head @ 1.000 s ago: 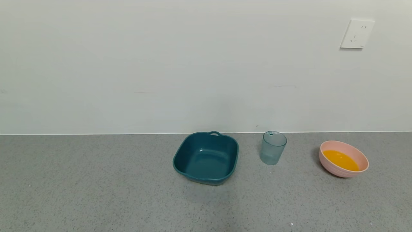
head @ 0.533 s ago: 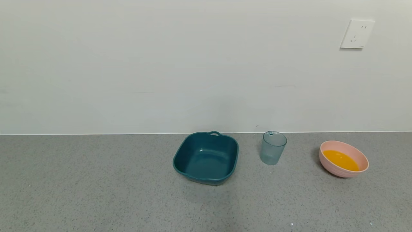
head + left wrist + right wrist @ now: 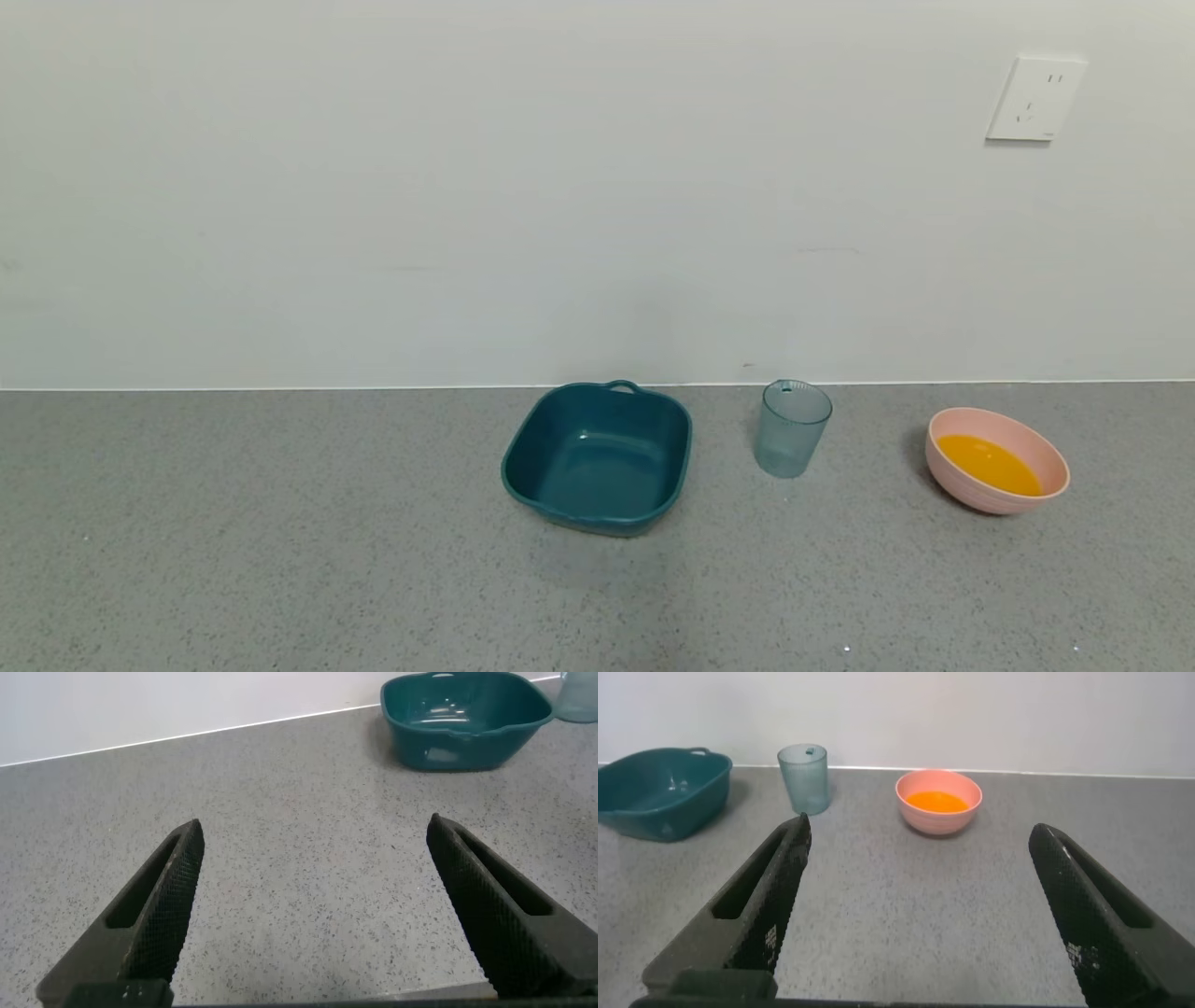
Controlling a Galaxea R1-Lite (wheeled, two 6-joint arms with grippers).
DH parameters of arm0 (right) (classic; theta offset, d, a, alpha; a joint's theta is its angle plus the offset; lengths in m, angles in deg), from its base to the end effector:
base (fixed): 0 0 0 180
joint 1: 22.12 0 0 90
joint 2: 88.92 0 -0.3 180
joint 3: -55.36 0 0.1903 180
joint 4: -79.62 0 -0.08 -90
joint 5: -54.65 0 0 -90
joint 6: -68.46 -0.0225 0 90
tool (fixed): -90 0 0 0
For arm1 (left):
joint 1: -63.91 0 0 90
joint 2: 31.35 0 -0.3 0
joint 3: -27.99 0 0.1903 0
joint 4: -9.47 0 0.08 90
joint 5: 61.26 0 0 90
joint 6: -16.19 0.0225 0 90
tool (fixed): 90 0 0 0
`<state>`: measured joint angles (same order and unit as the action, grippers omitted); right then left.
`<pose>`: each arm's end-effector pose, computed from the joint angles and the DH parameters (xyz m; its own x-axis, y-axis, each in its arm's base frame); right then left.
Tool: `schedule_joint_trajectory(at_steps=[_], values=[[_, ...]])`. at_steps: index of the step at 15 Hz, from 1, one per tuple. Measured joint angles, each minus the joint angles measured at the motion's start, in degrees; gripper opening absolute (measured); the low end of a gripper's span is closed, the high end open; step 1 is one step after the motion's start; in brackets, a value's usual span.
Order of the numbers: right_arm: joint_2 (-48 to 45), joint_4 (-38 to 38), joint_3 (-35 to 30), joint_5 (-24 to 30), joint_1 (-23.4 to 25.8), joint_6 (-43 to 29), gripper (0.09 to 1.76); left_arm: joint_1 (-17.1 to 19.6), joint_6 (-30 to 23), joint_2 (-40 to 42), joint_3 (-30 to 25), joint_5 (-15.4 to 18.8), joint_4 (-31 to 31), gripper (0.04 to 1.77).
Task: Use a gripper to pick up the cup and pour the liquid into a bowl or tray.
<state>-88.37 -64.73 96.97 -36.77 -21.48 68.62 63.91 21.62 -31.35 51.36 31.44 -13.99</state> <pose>-0.0545 0.0001 0.1375 0.9949 -0.0359 0.0943 0.0361 0.9993 -0.0004 -0.0228 -0.0011 0.0753 0.9989 -0.0471 -0.0016 0.0470 0.9944 0.0946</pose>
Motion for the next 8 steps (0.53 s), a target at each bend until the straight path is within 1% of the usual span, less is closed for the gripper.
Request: schedule_joint_trajectory(at_steps=[2,4,7,8], values=[[-0.37,-4.99,-4.89,0.13,-0.01,0.13,1.70,0.02,0.00,0.00,0.00,0.00,0.00,1.72],[-0.50,-7.74,-8.78,0.35,-0.01,0.30,1.70,0.00,0.00,0.00,0.00,0.00,0.00,1.72],[-0.55,-12.50,-13.90,0.80,-0.01,3.89,1.70,0.00,0.00,0.00,0.00,0.00,0.00,1.72],[-0.55,-14.41,-15.51,2.27,-0.01,4.27,1.70,0.00,0.00,0.00,0.00,-0.02,0.00,1.72]])
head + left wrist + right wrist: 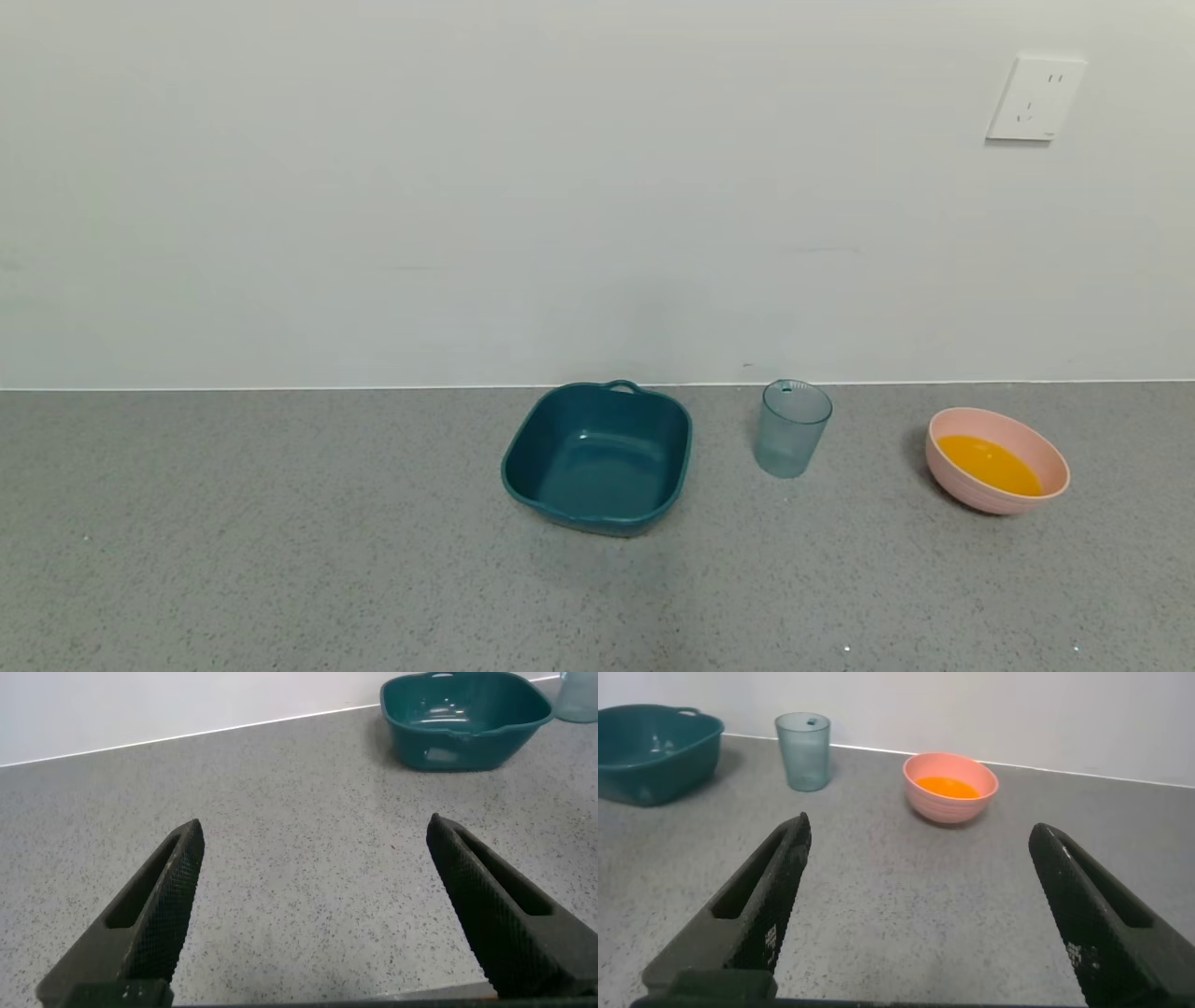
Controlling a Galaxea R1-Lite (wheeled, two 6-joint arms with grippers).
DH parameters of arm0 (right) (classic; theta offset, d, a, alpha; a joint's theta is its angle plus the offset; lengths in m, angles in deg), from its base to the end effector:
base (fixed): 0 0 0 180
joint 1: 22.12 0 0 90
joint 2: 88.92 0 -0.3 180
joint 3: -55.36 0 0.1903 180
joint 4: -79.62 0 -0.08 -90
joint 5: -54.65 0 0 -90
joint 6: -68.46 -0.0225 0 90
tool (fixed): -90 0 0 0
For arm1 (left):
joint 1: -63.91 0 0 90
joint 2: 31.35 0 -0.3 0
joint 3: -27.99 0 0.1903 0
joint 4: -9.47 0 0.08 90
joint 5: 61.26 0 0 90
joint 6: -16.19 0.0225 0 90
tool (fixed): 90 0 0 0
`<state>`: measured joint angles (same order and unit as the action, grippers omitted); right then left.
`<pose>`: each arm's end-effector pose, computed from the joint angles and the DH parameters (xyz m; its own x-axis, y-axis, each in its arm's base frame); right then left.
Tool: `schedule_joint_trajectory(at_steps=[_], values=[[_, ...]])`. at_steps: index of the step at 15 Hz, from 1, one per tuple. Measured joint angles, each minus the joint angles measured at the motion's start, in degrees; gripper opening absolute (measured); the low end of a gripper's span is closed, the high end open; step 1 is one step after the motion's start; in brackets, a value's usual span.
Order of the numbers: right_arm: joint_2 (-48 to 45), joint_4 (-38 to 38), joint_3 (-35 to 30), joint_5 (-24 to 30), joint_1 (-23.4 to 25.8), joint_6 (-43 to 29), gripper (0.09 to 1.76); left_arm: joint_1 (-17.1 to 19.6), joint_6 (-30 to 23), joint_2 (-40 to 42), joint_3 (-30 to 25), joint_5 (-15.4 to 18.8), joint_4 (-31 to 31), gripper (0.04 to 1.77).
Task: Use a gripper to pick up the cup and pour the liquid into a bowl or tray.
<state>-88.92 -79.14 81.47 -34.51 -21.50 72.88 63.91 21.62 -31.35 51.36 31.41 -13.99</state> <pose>-0.0270 0.0006 0.0925 0.9964 0.0039 0.0849 0.0028 0.9969 -0.0780 -0.0228 -0.0010 0.0753 0.9989 -0.0466 -0.0016 0.0465 0.9944 0.0946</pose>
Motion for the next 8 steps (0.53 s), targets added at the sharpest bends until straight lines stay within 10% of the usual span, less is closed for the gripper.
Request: schedule_joint_trajectory(at_steps=[8], values=[[0.00,2.76,-2.72,0.83,-0.33,-1.49,1.70,0.00,0.00,0.00,0.00,0.02,0.02,1.72]])
